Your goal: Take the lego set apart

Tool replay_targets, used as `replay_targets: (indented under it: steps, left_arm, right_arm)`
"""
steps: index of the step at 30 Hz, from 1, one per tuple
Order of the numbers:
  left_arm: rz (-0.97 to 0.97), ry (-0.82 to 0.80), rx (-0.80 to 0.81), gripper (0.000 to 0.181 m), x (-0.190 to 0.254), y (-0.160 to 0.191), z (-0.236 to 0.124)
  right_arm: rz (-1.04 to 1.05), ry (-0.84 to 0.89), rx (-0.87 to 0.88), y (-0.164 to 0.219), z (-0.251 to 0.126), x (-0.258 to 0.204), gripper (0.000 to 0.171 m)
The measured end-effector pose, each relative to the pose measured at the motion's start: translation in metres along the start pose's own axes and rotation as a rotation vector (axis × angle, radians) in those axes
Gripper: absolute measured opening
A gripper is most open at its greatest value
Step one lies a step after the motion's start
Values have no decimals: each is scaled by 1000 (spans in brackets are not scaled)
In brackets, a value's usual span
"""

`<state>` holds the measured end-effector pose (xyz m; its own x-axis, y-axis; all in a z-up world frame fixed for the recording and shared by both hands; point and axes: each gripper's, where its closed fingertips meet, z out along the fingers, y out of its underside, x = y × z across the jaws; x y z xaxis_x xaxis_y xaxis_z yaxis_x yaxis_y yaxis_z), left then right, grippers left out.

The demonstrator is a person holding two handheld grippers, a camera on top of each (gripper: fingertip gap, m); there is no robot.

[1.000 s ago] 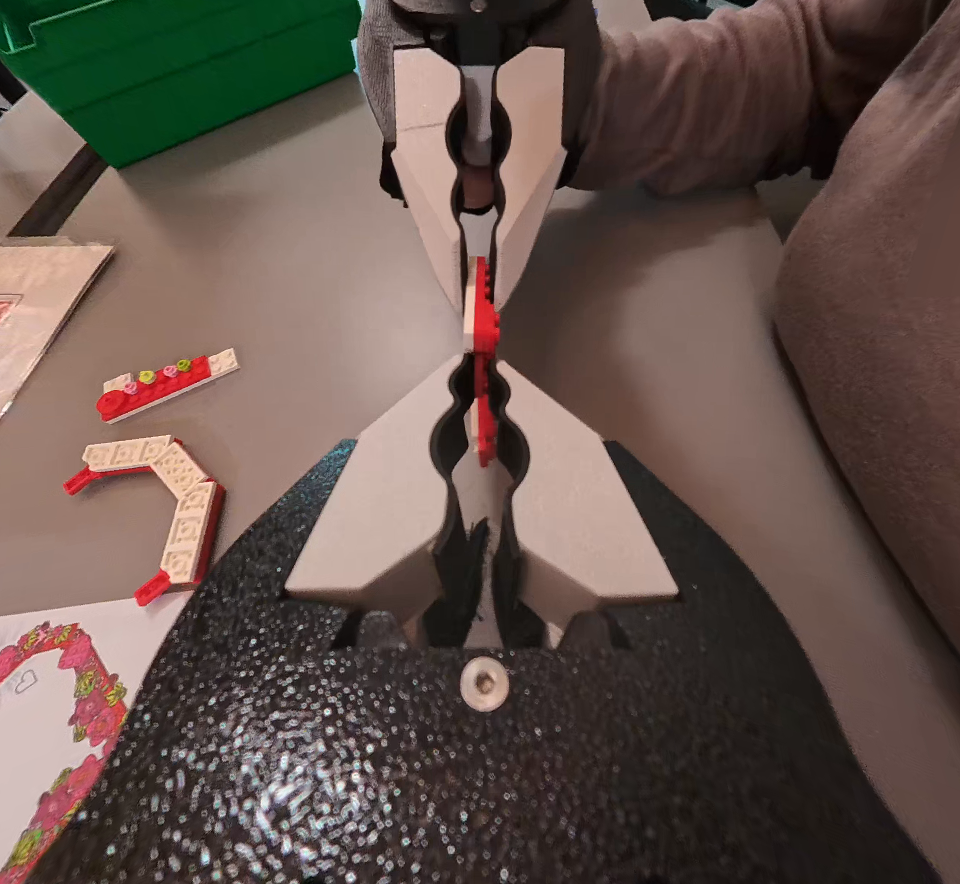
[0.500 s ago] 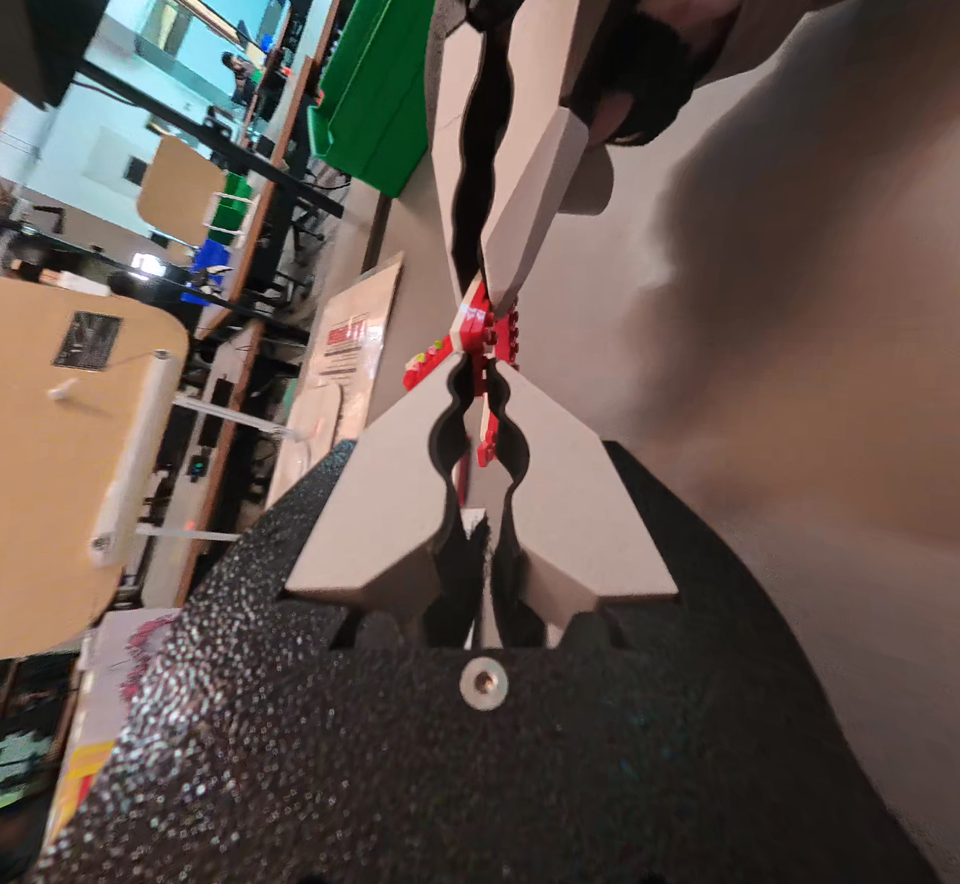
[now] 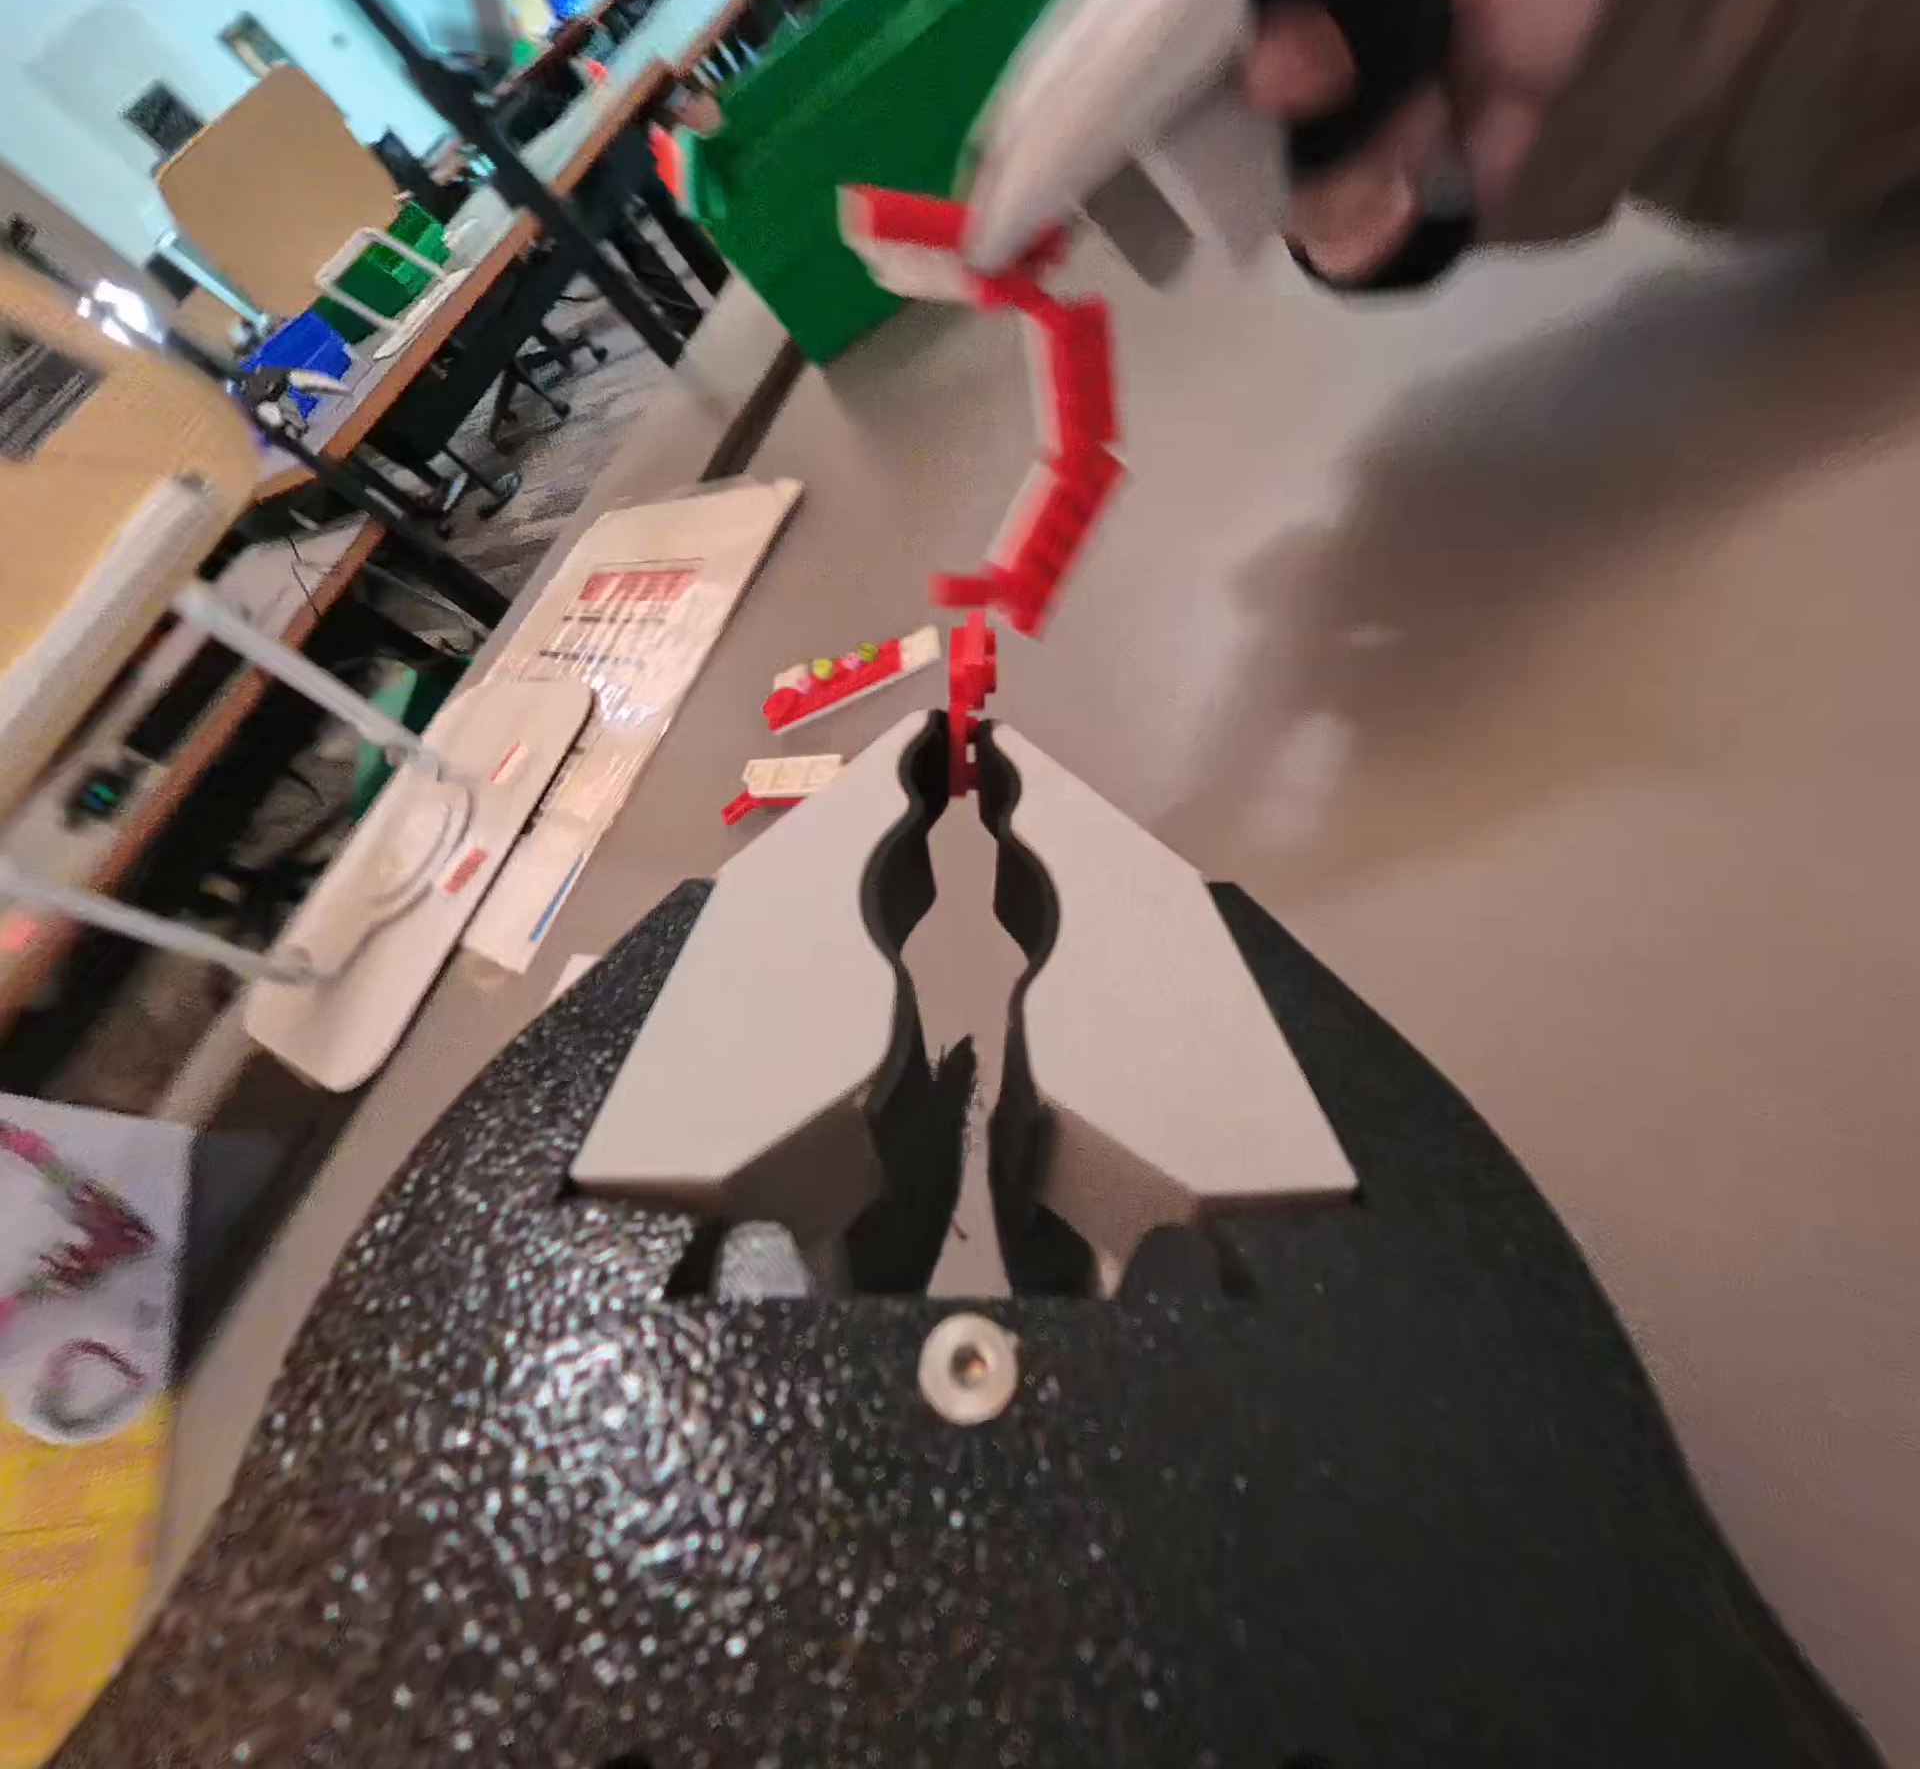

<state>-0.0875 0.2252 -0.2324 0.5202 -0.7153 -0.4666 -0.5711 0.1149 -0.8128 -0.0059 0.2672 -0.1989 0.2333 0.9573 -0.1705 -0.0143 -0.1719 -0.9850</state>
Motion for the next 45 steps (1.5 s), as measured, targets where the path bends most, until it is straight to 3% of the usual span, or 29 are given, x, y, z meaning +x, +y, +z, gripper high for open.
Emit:
replay_targets:
  steps: [5, 11, 14, 18, 21, 24, 28, 31, 35, 39, 45]
  left_arm:
    - [-491, -52, 170, 2, -71, 4, -52]
    - [-665, -385, 74, 2, -148, 63, -130]
    - [-769, -391, 181, 2, -161, 65, -161]
    - [-839, -251, 330, 2, -155, 48, -176]
    - [-752, -201, 279, 2, -142, 41, -163]
    - [-544, -181, 220, 2, -124, 22, -140]
    - [-132, -223, 32, 3, -91, 7, -100]
    - [199, -223, -97, 3, -60, 0, -70]
    - [446, -195, -190, 3, -28, -2, -41]
    - [498, -146, -211, 2, -10, -1, -26]
    - [481, -113, -199, 2, -2, -2, -22]
  right_arm:
    - [55, -73, -10, 6, 6, -12, 6]
    - [53, -100, -53, 15, 15, -21, 6]
    - [55, -110, -74, 20, 17, -23, 6]
    - [57, -67, -211, 40, 20, -15, 6]
    - [96, -33, -399, 66, 17, -8, 8]
    - [143, -9, -535, 90, 15, -3, 38]
    - [22, 72, -578, 88, 15, 5, 59]
    - [-240, 20, -441, 49, 32, -25, 46]
    - [-712, -83, -346, 20, 59, -88, 31]
    - [-1061, -15, -360, 22, 77, -97, 23]
    - [-1192, 48, -375, 28, 79, -92, 4]
